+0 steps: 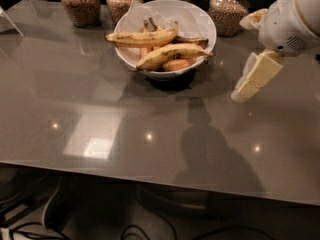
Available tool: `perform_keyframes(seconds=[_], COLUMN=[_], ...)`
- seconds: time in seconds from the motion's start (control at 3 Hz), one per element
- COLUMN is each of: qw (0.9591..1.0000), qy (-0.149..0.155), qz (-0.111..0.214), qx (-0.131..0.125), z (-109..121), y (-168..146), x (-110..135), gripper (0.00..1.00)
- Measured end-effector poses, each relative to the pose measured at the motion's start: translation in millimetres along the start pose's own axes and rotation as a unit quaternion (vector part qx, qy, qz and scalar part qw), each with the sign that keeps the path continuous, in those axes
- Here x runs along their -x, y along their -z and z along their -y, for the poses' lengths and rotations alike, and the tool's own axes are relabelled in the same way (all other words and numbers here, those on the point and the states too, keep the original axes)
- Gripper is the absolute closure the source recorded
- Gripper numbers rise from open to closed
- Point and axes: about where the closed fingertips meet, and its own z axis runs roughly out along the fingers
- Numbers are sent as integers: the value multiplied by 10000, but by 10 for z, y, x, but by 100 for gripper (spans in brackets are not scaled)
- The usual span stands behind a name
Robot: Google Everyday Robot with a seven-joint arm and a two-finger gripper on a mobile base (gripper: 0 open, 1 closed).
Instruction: Pick banana from white bowl
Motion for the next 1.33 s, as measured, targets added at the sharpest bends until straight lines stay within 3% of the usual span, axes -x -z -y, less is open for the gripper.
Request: perform_keyframes(seconds=[0.67,1.0,1.33], qw=[9962,9962,9951], qy=[248,248,137], qz=[823,823,979], qx=[135,136,86], z=[409,409,584], y=[-682,-682,-743], x=[689,689,706], gripper=[0,0,0])
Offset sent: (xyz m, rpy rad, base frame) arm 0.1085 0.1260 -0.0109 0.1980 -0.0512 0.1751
